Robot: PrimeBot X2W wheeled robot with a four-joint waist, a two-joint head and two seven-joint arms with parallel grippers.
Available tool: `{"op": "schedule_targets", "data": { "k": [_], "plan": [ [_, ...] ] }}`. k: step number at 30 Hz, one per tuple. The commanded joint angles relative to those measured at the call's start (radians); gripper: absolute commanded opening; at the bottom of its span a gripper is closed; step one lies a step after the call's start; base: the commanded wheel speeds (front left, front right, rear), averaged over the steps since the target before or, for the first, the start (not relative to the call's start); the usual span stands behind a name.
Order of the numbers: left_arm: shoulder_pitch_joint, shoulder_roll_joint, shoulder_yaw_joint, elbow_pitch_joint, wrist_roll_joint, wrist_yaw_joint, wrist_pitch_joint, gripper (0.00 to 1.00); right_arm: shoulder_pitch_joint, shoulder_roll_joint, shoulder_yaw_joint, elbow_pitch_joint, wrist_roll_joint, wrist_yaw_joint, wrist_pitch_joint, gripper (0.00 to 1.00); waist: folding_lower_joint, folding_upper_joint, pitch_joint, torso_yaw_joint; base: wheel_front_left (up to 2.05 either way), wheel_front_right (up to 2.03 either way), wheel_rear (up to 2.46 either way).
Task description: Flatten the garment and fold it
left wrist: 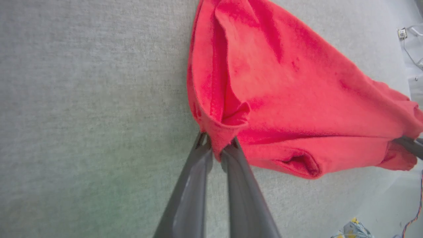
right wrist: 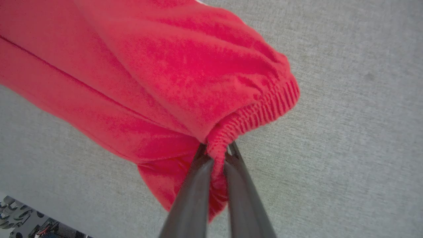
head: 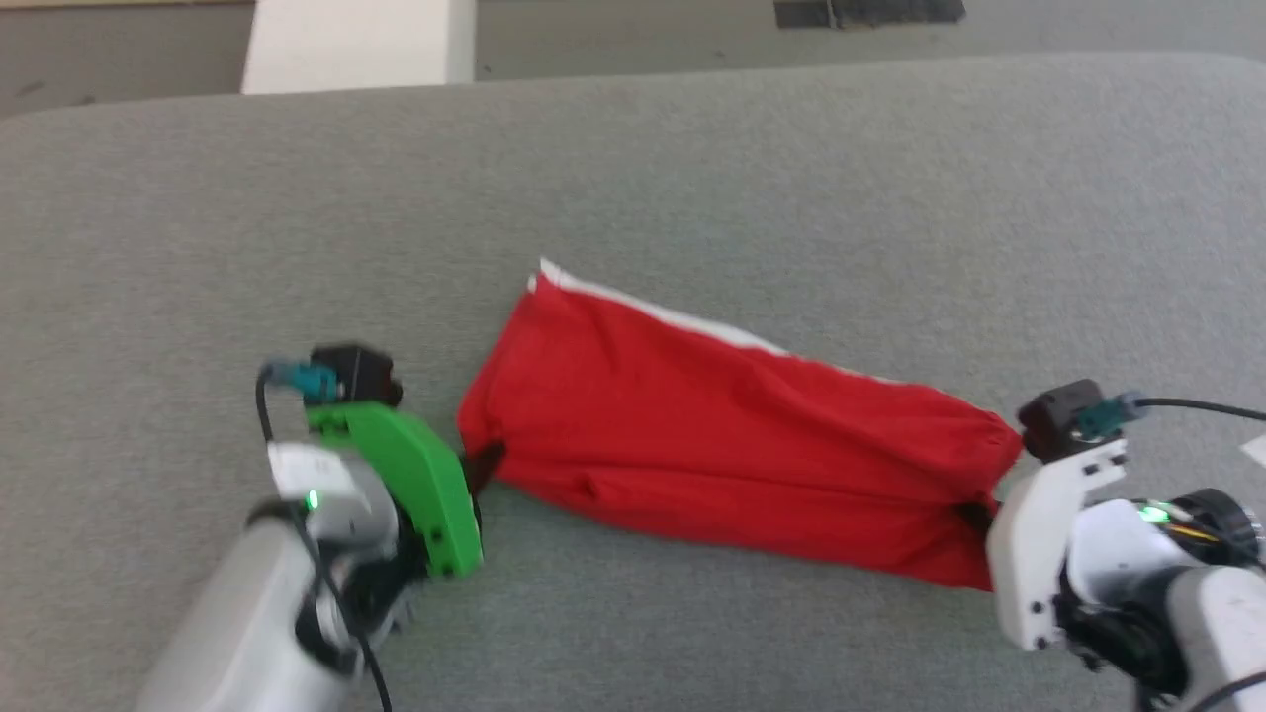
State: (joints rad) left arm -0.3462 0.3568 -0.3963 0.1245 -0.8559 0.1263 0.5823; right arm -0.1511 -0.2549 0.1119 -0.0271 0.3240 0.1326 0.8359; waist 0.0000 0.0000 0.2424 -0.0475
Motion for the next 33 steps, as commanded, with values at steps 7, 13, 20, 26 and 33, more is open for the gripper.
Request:
{"op": "schedule_targets", "data": {
  "k": [7,13,20,26,33],
  "plan": [
    [0.254,-0.003,-0.021,-0.187,-0.026,0.074,-0.016,0.0,0.019,-0.175,0.018,-0.019,0.092,-0.002,0.06,0.0,0.0,0.0,-0.062,0.099,0.0,0.0,0.0],
    [0.324,-0.038,-0.065,-0.183,-0.029,0.095,-0.017,0.0,0.01,-0.226,0.089,0.015,0.122,-0.002,0.081,0.0,0.0,0.0,-0.068,0.128,0.0,0.0,0.0],
    [0.288,-0.044,-0.052,-0.17,-0.016,0.092,-0.047,1.0,0.039,-0.196,0.08,0.033,0.147,-0.002,0.023,1.0,0.0,0.0,-0.089,0.125,0.0,0.0,0.0],
    [0.202,0.03,0.063,-0.207,0.064,0.086,-0.196,1.0,0.106,-0.085,-0.078,-0.043,0.136,-0.002,-0.033,1.0,0.0,0.0,-0.115,0.101,0.0,0.0,0.0],
    [0.12,0.071,0.154,-0.153,0.284,0.021,-0.679,1.0,0.154,0.023,-0.18,-0.108,0.044,-0.002,-0.025,1.0,0.0,0.0,-0.116,0.077,0.0,0.0,0.0]
  ]
}}
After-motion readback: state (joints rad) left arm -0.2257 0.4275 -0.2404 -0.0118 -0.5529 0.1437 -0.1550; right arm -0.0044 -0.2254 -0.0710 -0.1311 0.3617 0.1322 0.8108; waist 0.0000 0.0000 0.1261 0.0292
